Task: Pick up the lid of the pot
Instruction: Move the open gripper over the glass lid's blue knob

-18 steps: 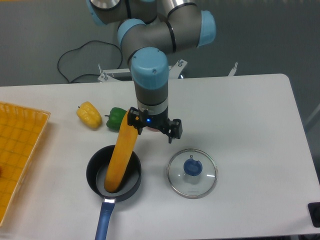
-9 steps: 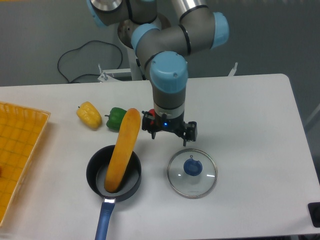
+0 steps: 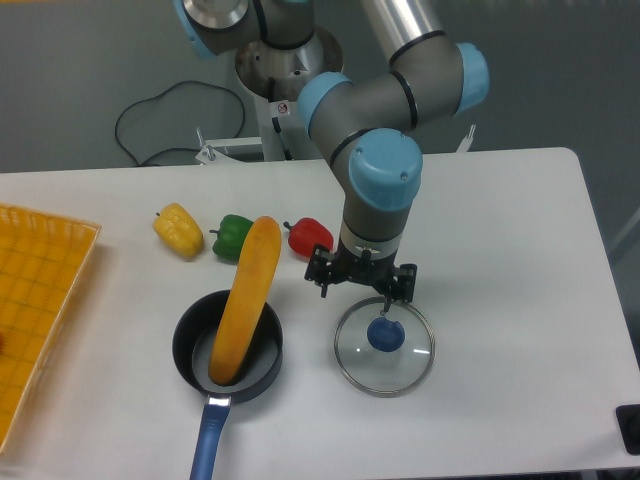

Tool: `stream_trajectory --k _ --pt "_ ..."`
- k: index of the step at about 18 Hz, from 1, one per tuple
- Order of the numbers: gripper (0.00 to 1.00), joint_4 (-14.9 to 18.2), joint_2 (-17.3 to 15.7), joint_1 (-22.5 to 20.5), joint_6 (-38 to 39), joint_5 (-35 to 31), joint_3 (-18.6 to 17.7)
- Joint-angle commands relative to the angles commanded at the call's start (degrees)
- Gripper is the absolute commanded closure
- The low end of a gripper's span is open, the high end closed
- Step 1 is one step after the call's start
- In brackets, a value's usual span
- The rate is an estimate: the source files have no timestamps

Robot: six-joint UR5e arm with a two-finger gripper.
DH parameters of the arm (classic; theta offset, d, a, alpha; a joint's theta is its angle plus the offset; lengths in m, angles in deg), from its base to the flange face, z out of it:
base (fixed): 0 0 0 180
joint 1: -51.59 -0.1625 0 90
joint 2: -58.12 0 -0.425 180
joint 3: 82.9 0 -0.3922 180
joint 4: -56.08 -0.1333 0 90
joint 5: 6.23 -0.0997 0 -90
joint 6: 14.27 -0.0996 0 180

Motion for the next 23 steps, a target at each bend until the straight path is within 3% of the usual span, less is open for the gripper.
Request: stream_trajectory --k 12,17,23 --pt "0.00 -3.43 5.63 -0.79 -0.36 -3.51 2.55" --pt "0.00 -5.44 6.50 -0.70 -0.36 -7.55 2.73" --pt "0.00 -5.98 6.77 -0.53 0.08 -7.73 2.20"
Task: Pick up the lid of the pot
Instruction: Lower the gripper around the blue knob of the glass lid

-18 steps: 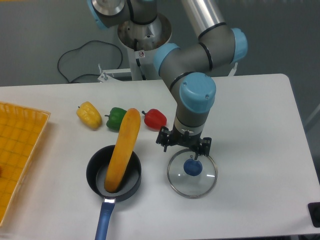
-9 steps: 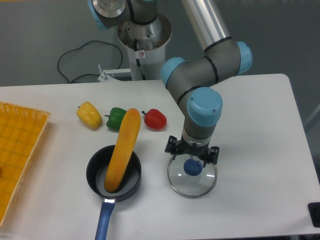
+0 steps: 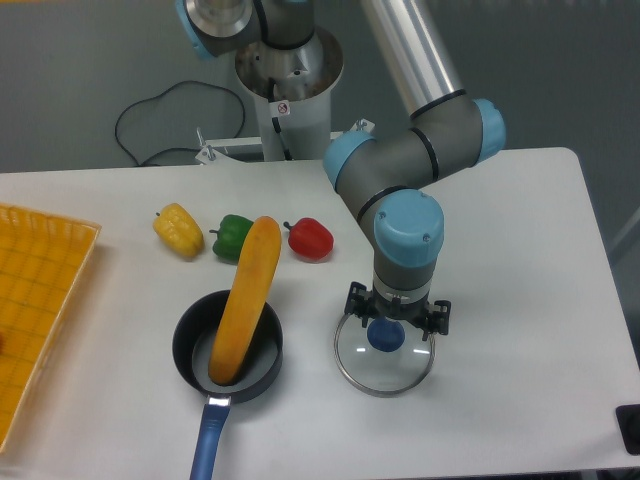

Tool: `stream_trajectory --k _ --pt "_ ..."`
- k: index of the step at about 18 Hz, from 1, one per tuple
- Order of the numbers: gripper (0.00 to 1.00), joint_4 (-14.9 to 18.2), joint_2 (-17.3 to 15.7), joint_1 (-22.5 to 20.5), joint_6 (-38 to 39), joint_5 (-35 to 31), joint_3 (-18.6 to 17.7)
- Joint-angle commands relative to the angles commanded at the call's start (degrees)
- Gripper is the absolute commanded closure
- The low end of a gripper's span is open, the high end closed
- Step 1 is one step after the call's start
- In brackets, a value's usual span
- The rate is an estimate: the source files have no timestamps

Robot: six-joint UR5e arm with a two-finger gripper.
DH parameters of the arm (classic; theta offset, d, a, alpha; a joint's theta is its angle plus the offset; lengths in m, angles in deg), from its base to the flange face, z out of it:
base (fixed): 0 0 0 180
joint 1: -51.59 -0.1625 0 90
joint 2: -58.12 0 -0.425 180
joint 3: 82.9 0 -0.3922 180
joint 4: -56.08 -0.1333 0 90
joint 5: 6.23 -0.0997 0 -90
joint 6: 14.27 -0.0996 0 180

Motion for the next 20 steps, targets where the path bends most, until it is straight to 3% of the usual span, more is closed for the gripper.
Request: stream_trajectory --k 6,20 --pt "0.00 -2.28 1.32 0.35 -0.35 0.00 -0.09" --pt "0.00 -2.37 2.64 1.14 -0.35 -0.18 -0.97"
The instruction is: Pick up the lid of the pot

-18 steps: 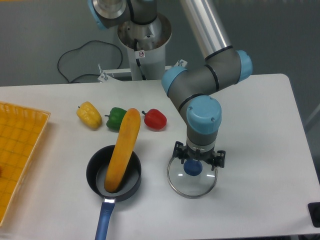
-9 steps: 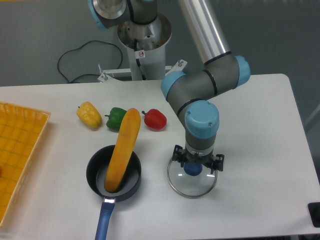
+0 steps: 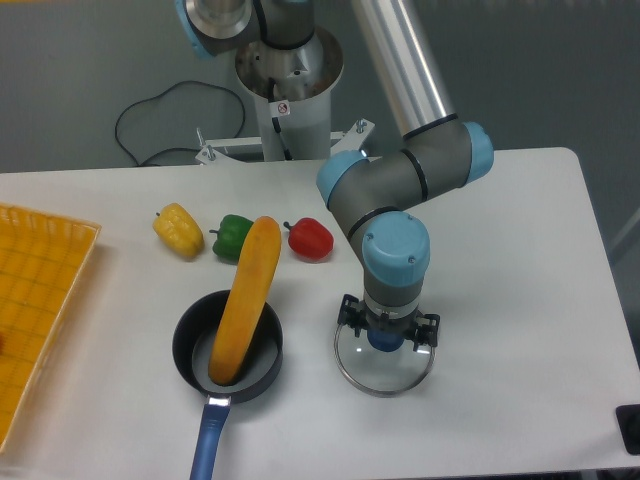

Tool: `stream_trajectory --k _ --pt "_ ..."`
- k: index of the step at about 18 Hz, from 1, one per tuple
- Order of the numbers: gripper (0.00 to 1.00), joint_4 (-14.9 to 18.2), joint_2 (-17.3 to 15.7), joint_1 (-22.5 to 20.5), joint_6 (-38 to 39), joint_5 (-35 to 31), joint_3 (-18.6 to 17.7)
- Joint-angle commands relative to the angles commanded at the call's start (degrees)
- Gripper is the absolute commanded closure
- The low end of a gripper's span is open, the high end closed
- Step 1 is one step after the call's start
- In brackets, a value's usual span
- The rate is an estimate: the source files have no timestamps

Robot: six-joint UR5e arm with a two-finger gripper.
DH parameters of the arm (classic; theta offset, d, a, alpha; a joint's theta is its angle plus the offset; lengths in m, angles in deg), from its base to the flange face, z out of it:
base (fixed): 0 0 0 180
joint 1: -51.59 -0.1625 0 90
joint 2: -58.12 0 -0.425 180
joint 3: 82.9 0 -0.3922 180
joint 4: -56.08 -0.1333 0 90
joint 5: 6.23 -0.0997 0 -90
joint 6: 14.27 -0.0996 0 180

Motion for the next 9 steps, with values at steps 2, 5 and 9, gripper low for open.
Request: stream_trajectory --k 2,5,9 --pt "0.00 0.00 0.09 0.00 0.09 0.00 0.00" --pt "0.00 -0.17 0.09 0.00 0.09 0.00 0.00" --pt "0.00 -0.35 0.26 0.00 0.09 0.00 -0.09"
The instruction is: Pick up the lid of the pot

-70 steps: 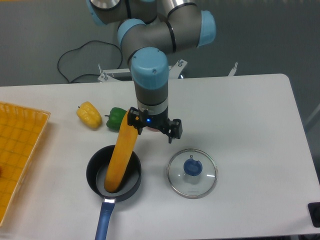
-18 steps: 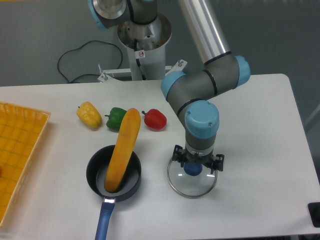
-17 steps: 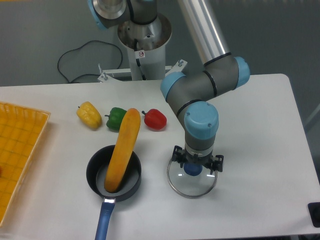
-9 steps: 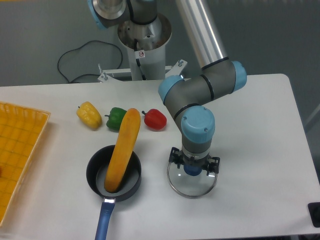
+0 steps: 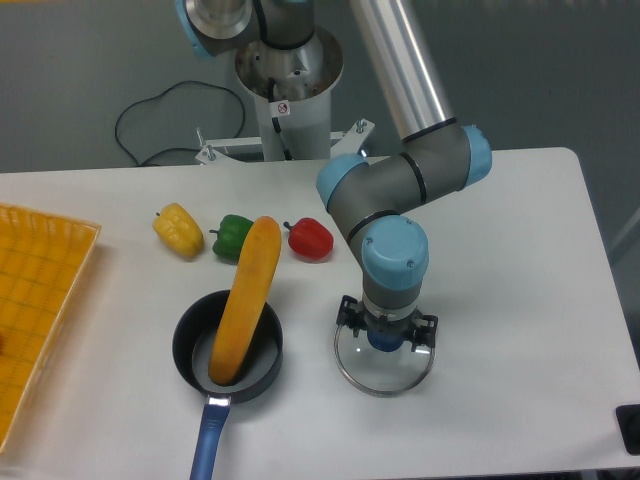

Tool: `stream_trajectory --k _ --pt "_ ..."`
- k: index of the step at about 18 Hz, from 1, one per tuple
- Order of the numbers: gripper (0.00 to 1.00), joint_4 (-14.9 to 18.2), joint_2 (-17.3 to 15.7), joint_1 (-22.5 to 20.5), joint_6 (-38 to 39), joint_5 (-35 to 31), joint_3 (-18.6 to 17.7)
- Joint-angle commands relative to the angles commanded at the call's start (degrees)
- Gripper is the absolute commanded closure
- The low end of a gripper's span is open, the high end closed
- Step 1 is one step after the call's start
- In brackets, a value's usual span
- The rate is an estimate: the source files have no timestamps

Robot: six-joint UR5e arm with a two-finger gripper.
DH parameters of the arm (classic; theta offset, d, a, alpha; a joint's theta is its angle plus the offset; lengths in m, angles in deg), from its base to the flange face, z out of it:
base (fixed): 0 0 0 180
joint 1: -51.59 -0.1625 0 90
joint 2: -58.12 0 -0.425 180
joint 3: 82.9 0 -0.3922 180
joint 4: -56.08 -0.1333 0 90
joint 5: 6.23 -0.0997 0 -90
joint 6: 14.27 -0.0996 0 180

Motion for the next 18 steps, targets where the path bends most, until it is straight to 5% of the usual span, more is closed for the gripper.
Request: stream_trajectory --k 18 --pt "0.00 -1.14 0.18 0.09 -0.35 -0.53 -1.05"
